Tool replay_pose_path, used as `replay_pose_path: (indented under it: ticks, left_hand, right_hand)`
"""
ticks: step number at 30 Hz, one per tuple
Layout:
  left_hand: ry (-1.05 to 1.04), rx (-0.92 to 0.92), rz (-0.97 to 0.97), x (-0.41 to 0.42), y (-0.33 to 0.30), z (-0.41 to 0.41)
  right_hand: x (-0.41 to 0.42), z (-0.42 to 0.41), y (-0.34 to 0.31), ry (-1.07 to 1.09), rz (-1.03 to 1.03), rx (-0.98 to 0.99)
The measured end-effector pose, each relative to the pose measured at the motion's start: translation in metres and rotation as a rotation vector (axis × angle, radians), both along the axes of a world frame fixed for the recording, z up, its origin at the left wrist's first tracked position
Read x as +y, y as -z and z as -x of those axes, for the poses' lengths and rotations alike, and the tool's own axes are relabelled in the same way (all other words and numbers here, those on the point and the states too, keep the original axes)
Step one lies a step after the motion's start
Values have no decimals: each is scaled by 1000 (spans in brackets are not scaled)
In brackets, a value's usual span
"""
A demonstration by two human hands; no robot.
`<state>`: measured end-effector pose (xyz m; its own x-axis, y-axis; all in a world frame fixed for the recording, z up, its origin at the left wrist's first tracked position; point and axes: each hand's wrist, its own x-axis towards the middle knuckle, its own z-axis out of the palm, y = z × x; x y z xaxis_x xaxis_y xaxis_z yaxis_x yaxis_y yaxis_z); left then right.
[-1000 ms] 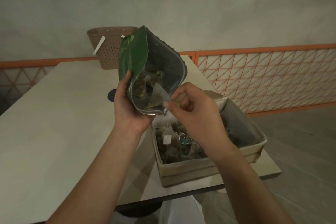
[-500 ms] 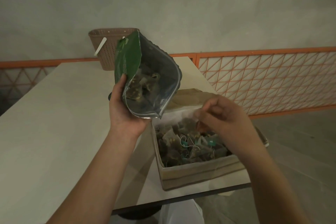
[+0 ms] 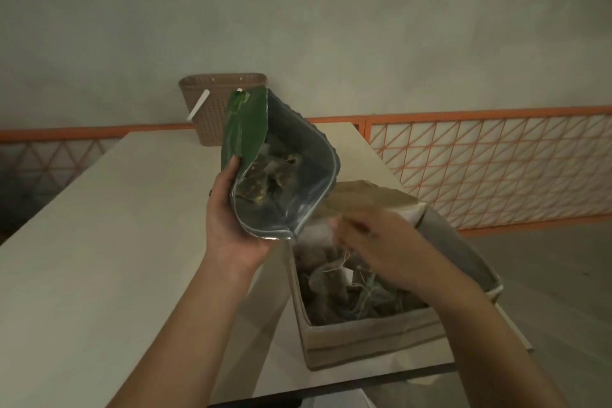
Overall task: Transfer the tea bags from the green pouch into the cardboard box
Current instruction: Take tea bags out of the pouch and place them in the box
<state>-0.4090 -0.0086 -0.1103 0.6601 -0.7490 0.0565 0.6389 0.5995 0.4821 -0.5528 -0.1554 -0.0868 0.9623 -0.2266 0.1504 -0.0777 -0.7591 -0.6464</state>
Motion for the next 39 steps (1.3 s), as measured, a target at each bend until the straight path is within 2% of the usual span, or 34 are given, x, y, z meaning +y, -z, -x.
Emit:
replay_pose_path:
  ticks: [2, 3, 4, 7, 9, 11, 18, 20, 23, 27, 29, 33, 39]
  left_hand:
    - [31, -7, -1, 1, -1, -2]
    - [45, -2, -4, 1, -2, -2]
    - [56, -2, -14, 1, -3, -2]
    - [64, -44, -43, 0, -4, -1]
    - [65, -47, -44, 1, -8, -1]
    - [60, -34, -46, 3, -14, -4]
    - [81, -62, -6, 16, -44, -14]
    - [97, -56, -2, 15, -46, -19]
    - [63, -86, -101, 14, -39, -31]
    - [30, -65, -147, 16, -32, -41]
    - [9, -75, -129, 19, -31, -42]
    - [-21, -148, -130, 20, -31, -40]
    - [-6, -107, -151, 15, -6, -37]
  right_hand:
    - [9, -7, -19, 131, -212, -393]
    - [13, -13, -28, 114, -279, -499]
    - [16, -20, -35, 59, -273, -551]
    - [21, -45, -53, -100, -78, -629]
    - [25, -61, -62, -136, 8, -778]
    - [28, -74, -66, -142, 36, -915]
    - [43, -81, -67, -200, 83, -1198]
    - [43, -87, -60, -216, 64, -1177]
    - [40, -97, -52, -150, -40, -990]
    - [37, -99, -51, -135, -32, -893]
    - [37, -96, -56, -134, -55, -910]
    - [44, -93, -55, -128, 12, -1086]
    - [41, -105, -37, -88, 3, -947]
